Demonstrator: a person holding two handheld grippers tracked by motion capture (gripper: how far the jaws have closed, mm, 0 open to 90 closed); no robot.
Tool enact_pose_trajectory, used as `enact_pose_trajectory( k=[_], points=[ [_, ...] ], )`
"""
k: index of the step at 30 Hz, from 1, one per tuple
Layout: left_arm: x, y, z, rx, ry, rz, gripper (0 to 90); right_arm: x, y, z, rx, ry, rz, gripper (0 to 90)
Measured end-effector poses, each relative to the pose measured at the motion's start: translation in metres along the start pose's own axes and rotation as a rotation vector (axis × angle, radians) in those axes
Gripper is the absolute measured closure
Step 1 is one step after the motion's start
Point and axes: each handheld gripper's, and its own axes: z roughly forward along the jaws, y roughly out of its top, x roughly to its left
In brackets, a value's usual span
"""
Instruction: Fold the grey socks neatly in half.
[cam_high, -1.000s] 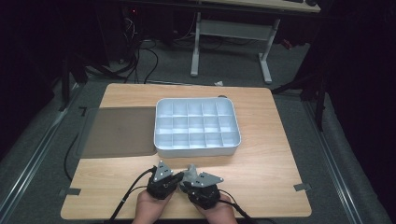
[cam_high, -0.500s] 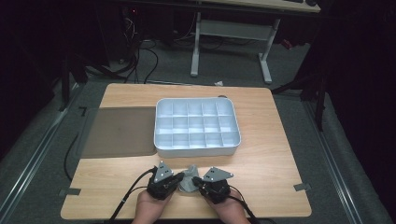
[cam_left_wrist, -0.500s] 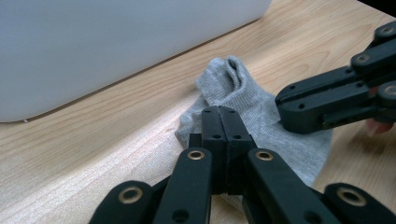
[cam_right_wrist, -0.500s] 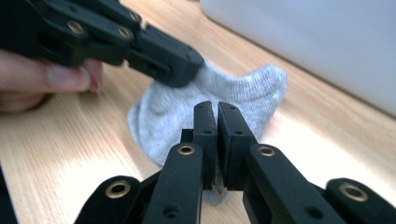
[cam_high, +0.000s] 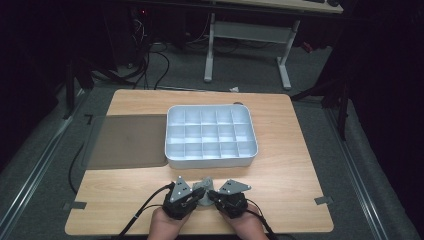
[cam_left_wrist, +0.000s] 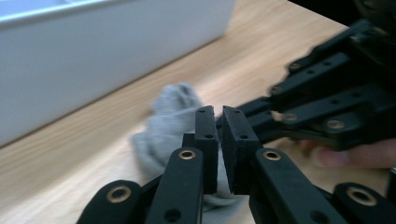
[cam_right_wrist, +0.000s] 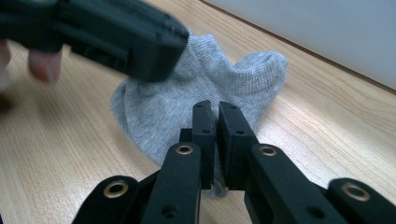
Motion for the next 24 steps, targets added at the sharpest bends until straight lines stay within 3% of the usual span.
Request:
enact_pose_trajectory(
  k=[4, 10, 16, 21, 24],
  points=[
    [-0.001, -0.007, 0.009, 0.057, 0.024, 0.013, 85.7, 0.0, -0.001, 0.0, -0.005, 0.001, 0.008, 86.9],
    [0.003, -0.014, 0.005, 0.088, 0.088, 0.027, 87.0, 0.0, -0.002, 0.0, -0.008, -0.001, 0.007, 86.9],
    [0.0, -0.018, 0.003, 0.079, 0.11, 0.045, 87.5, 0.001, -0.003, 0.0, -0.017, 0.001, 0.012, 85.5],
    [0.001, -0.018, 0.003, 0.081, 0.104, 0.032, 87.5, 0.003, -0.001, -0.013, -0.077, 0.001, 0.041, 77.0],
    [0.001, -0.018, 0.003, 0.082, 0.103, 0.031, 87.4, 0.0, -0.001, -0.016, -0.073, -0.004, 0.07, 71.1]
  ],
)
